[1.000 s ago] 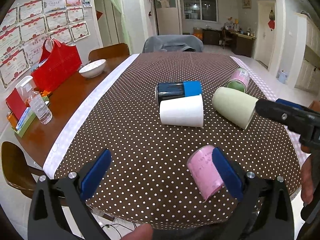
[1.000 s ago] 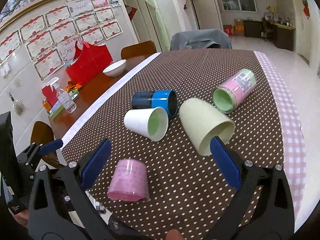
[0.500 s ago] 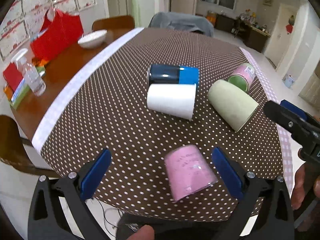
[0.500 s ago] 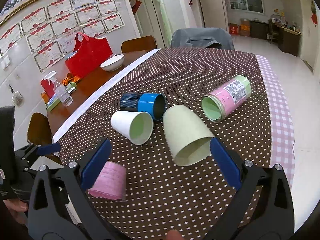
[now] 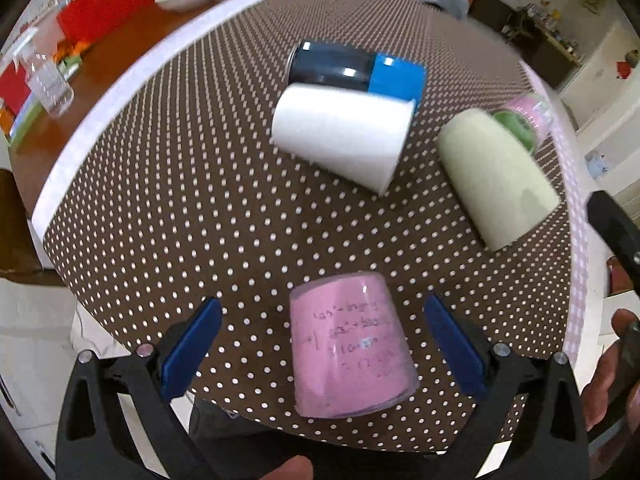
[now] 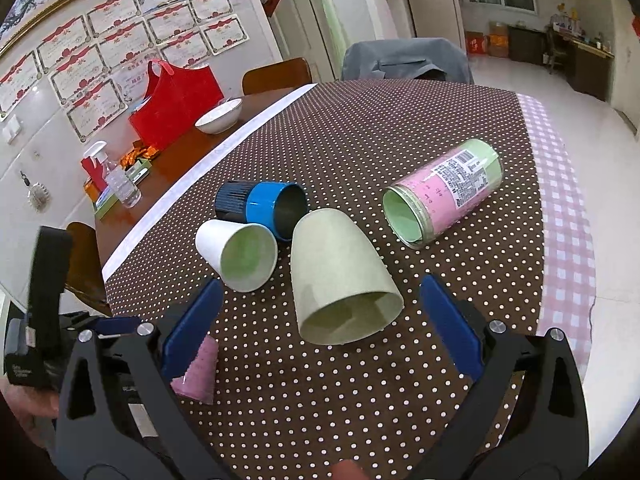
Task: Flip cup upside down
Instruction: 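Close the left gripper around the pink cup and lift it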
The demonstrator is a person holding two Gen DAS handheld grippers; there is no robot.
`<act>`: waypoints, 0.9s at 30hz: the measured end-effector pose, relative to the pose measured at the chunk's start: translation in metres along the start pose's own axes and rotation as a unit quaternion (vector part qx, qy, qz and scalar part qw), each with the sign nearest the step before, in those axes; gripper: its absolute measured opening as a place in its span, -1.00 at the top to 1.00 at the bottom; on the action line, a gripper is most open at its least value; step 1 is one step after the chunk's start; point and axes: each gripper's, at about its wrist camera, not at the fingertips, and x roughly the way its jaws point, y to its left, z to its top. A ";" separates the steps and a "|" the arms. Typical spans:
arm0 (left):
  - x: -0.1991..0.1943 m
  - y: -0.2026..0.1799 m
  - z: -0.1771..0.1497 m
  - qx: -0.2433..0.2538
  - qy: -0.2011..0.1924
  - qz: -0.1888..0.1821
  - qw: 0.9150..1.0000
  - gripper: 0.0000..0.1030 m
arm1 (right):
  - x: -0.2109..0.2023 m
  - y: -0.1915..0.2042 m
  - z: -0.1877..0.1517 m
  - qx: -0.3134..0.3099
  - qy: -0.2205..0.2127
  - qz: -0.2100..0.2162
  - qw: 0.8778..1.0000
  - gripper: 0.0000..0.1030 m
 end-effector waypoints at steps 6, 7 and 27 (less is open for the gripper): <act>0.017 0.001 0.007 -0.011 0.036 -0.004 0.999 -0.86 | 0.008 -0.003 0.000 0.006 0.008 0.007 1.000 -0.88; 0.022 -0.001 0.009 -0.011 0.045 -0.009 0.999 -0.78 | 0.009 -0.003 0.000 0.007 0.009 0.007 1.000 -0.88; -0.005 0.014 0.033 0.017 0.004 -0.057 0.998 -0.21 | 0.007 0.004 0.000 0.013 0.007 -0.010 1.000 -0.88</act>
